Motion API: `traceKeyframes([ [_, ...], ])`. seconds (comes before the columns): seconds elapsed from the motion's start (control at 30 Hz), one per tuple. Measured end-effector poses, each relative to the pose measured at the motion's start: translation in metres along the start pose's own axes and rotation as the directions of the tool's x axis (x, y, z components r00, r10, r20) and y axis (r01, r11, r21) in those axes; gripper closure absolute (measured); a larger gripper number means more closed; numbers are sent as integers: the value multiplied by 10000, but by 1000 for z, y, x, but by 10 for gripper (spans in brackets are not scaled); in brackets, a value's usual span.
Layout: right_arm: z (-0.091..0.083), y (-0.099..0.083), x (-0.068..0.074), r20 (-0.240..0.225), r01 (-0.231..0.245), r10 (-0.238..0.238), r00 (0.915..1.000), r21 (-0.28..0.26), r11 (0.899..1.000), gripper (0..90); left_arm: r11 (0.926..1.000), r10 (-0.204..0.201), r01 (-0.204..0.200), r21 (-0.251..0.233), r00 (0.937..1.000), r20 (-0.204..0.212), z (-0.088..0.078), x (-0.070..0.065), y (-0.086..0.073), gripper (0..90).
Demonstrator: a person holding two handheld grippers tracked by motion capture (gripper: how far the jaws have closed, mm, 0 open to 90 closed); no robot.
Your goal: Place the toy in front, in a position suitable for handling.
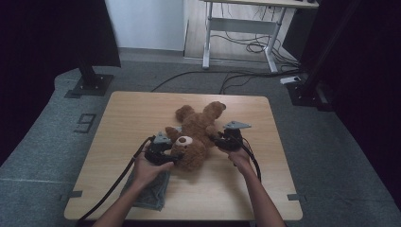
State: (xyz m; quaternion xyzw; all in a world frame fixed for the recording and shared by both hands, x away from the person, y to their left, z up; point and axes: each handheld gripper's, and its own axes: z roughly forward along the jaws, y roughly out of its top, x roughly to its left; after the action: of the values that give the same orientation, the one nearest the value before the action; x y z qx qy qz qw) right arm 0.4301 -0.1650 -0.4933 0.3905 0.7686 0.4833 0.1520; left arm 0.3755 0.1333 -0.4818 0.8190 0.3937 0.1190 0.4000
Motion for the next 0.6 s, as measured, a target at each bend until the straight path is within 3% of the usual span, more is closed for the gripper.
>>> traceKeyframes([
  [0.17, -15, -10, 11, -218, 297, -297, 9993, -29, 9996, 665, 9995, -282, 276, -145, 9987, -421, -4, 14, 1, 421],
  [0.33, -23, -15, 24, -471, 571, -571, 9973, -19, 9984, 665, 9968, -730, 714, -347, 9962, -467, -8, 23, 0, 432],
  [0.47, -26, -19, 33, -552, 729, -731, 9958, -59, 9973, 664, 9941, -785, 760, -779, 9965, -300, -24, 23, -1, 423],
  [0.6, -25, -22, 26, -791, 195, -217, 9966, -285, 9994, 662, 9911, -804, 837, -1030, 9961, 364, -37, 18, -2, 387],
])
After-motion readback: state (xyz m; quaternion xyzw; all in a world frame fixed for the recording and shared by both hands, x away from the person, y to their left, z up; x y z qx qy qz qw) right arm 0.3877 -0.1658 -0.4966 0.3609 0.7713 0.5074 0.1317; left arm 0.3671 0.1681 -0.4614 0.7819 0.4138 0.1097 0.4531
